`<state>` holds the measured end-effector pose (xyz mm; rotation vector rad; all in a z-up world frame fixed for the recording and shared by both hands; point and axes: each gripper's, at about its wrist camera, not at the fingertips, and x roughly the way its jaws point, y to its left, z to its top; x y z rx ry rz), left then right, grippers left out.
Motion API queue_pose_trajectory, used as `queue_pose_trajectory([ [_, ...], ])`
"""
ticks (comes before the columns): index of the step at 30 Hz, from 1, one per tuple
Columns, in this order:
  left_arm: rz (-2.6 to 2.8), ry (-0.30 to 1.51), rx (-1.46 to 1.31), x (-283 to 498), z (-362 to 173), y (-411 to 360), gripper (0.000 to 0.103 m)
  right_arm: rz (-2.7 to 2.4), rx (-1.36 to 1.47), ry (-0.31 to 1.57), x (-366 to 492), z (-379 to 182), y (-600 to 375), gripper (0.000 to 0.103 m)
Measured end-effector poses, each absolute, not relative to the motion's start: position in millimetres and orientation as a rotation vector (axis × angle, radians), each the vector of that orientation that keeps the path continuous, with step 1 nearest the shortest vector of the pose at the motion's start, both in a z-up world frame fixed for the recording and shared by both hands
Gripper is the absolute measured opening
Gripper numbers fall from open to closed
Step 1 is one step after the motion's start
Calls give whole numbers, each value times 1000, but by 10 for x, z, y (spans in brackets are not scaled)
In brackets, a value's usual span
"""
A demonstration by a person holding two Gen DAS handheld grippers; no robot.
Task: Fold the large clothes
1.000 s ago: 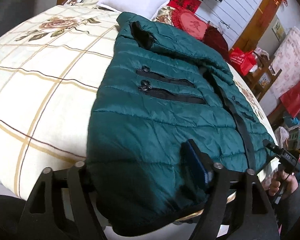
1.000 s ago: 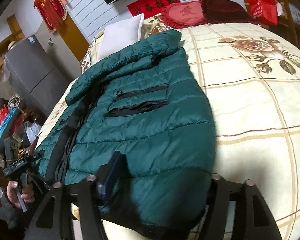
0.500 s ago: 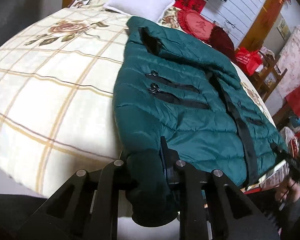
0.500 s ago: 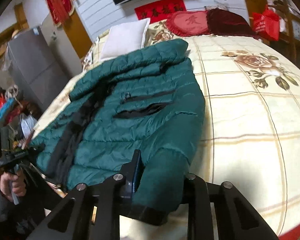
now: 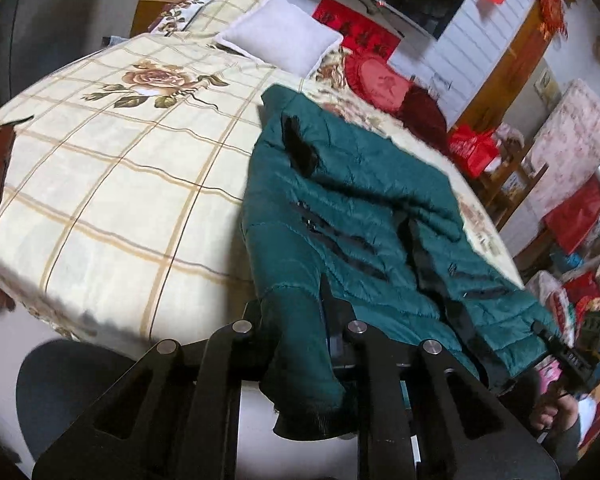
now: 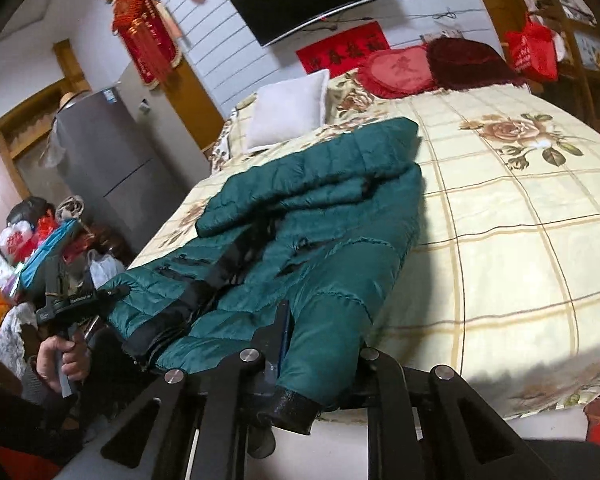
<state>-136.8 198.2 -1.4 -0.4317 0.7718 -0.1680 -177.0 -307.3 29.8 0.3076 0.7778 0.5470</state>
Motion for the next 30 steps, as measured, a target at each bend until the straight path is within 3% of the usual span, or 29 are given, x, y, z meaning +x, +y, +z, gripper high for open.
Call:
queue_pose_trajectory([
  [8,-191,648,-526,-1453,339,2124,13,541,254,715,-1830,653,-3077,15],
  [16,-168,544,-481,-1100,953,2001,13,443,289,637,-1333,1134,-3165,15],
  [30,-13,527,-547,256,975,1986,13,285,275,569,-111,1279,-2823,15],
])
